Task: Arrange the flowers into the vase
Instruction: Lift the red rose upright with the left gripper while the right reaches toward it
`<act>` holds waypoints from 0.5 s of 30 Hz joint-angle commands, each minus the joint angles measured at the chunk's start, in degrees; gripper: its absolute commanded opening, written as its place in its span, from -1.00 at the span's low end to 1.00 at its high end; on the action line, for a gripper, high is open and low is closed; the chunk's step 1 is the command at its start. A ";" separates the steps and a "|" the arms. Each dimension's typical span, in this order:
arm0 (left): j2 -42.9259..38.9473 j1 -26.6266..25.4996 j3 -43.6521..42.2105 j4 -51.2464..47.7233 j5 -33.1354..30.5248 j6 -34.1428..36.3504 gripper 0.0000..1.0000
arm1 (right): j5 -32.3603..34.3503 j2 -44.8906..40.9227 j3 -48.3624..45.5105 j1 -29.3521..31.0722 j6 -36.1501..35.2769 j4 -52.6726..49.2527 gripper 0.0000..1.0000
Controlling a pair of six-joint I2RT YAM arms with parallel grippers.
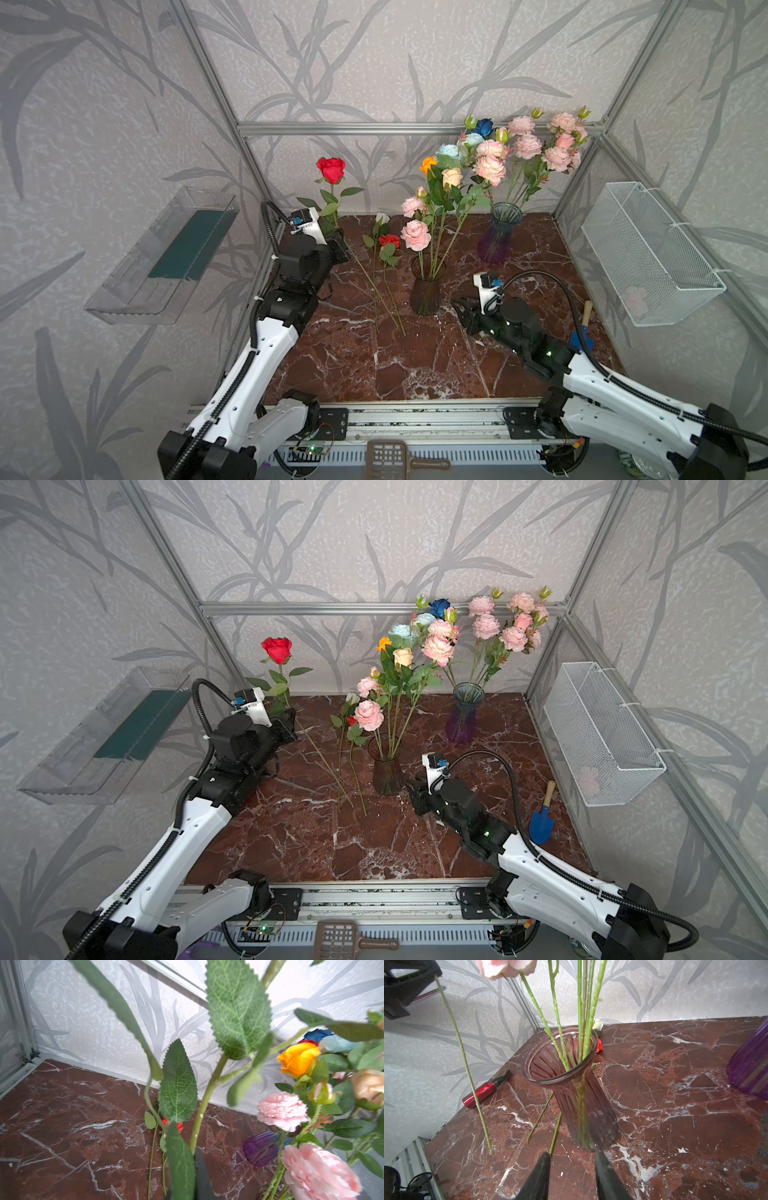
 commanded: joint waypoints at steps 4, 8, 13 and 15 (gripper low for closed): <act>-3.50 0.05 -2.12 8.08 6.89 -3.68 -0.96 | -2.76 -0.56 5.88 0.76 3.07 -12.60 -0.21; -3.77 0.09 -1.99 9.39 10.84 -3.91 -0.98 | -2.25 -0.94 10.22 0.98 1.48 -17.23 -0.16; -2.56 -0.30 -2.32 11.80 14.94 -5.50 -0.99 | -2.02 1.05 14.25 0.97 -1.29 -17.83 -0.10; -2.08 -0.48 -1.93 11.75 16.07 -5.30 -0.99 | -1.95 2.42 15.08 0.98 -1.92 -16.51 -0.10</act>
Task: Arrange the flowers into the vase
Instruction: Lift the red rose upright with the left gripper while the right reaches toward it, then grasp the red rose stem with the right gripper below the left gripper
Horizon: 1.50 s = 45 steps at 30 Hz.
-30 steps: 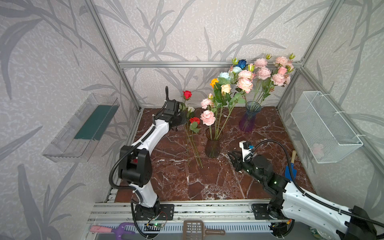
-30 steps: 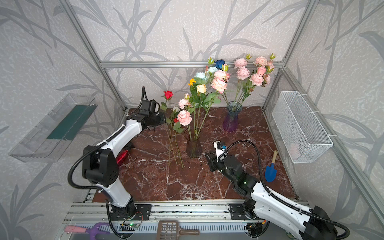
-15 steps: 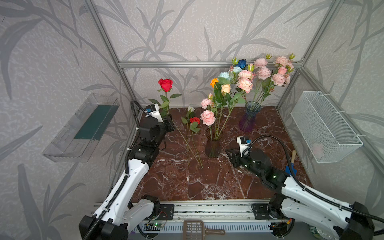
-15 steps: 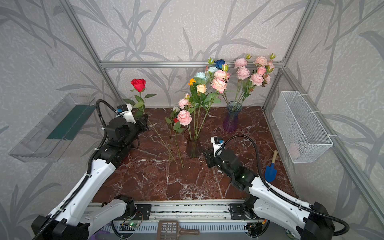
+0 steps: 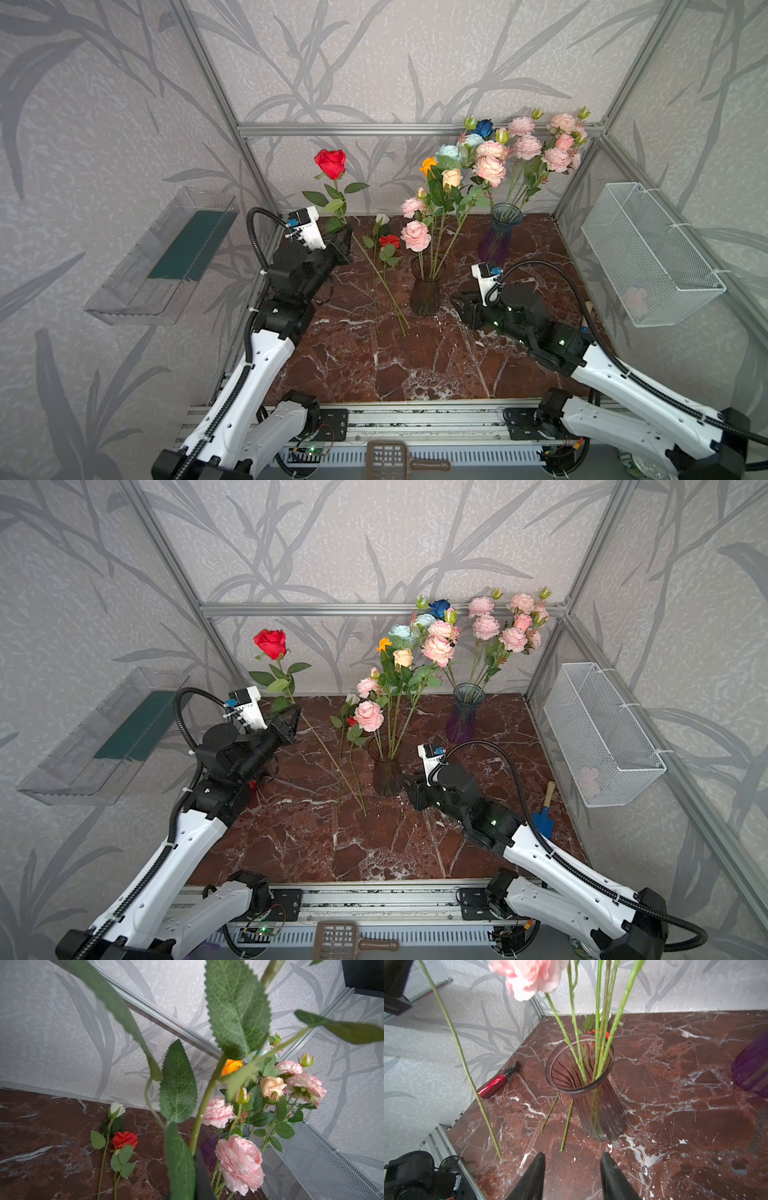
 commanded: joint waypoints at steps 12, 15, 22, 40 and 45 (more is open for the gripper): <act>1.48 -2.50 -0.05 2.09 4.24 3.17 -0.99 | -5.08 12.63 14.82 0.47 -7.36 6.41 -0.08; 2.62 -2.77 -0.16 2.21 4.48 3.95 -0.99 | -6.14 15.38 18.59 0.47 -8.50 6.82 -0.08; 4.27 -4.72 0.13 3.27 7.70 3.80 -1.00 | -7.42 17.68 21.84 0.99 -10.38 6.06 -0.08; 1.61 -5.69 -1.38 9.05 12.66 1.90 -1.00 | -12.91 28.33 33.95 5.99 -14.03 1.64 -0.01; 3.22 -5.69 -2.61 14.20 16.13 -1.69 -1.00 | -13.09 32.30 36.87 6.01 -14.00 1.61 -0.04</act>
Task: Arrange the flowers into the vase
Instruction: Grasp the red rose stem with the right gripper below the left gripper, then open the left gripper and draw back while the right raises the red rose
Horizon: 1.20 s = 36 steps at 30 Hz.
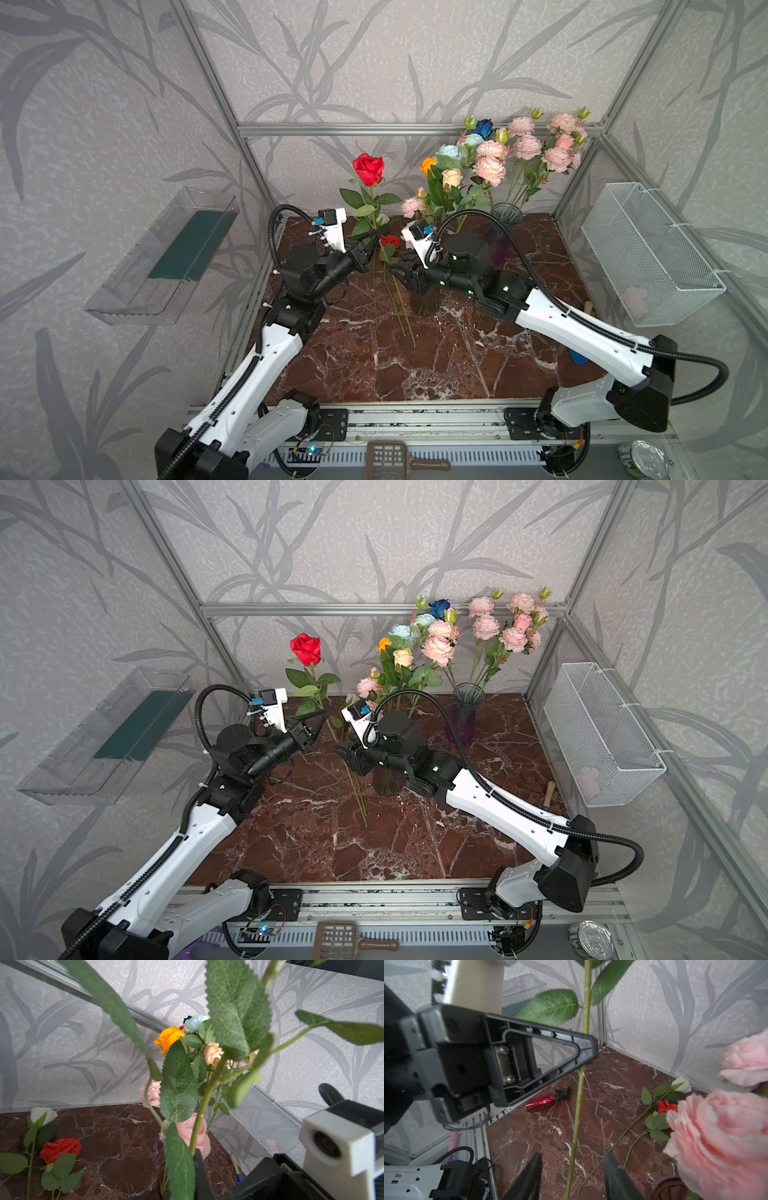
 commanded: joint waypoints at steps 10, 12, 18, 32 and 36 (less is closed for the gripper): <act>0.14 -0.31 -0.87 6.84 5.06 -2.72 -0.96 | 0.16 1.04 0.43 0.22 1.66 4.63 -0.93; 0.01 -0.31 -0.88 7.06 5.21 -2.56 -0.76 | 0.10 0.67 -0.17 0.22 2.02 5.52 -1.00; -2.05 -0.22 -3.20 8.10 0.37 -2.17 0.37 | 0.90 -1.28 -2.57 0.30 2.79 8.70 -1.00; -8.71 2.58 -9.50 8.69 -17.85 -4.06 0.49 | 23.23 -11.29 -2.90 0.00 -13.56 22.41 -1.00; -7.82 2.74 -9.45 8.79 -17.18 -4.37 0.49 | 29.36 -9.82 -4.74 -1.14 -19.37 33.71 -1.00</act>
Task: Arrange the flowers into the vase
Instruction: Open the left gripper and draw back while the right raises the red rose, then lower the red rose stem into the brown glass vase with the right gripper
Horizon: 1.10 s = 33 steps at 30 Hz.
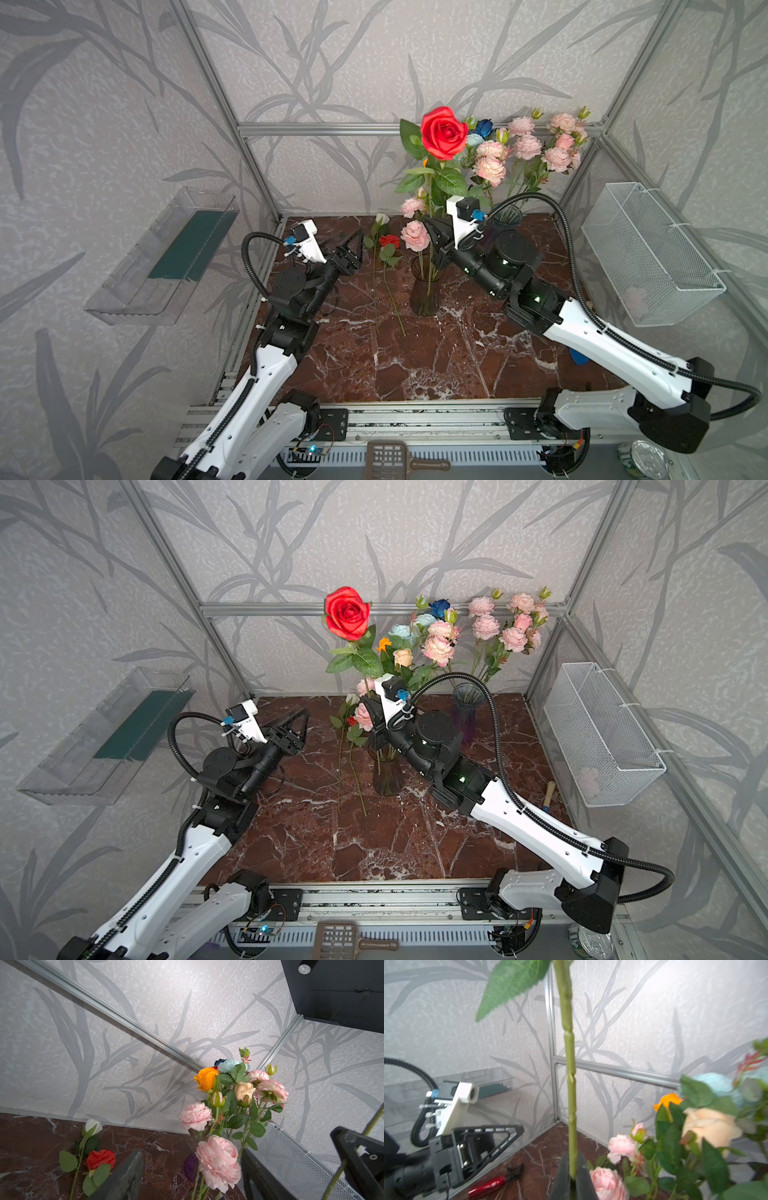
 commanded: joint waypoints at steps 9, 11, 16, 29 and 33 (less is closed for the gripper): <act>1.12 0.54 -0.05 1.96 -0.23 -1.42 0.49 | 11.42 7.17 -4.14 -4.60 -3.72 20.54 -1.00; 1.13 0.69 0.03 2.04 0.06 -1.59 0.50 | 11.43 8.22 -4.38 -4.97 -2.43 19.54 -1.00; 1.47 1.15 0.12 2.29 0.64 -2.18 0.50 | 10.76 8.14 -7.45 -5.06 2.65 16.88 -1.00; 3.62 1.84 0.51 1.87 1.48 -4.36 0.49 | 11.49 5.76 -10.09 -4.62 11.10 -0.16 -0.33; 4.49 1.86 0.85 1.81 2.21 -4.71 0.49 | 11.45 5.05 -9.78 -4.49 12.46 -4.31 -0.21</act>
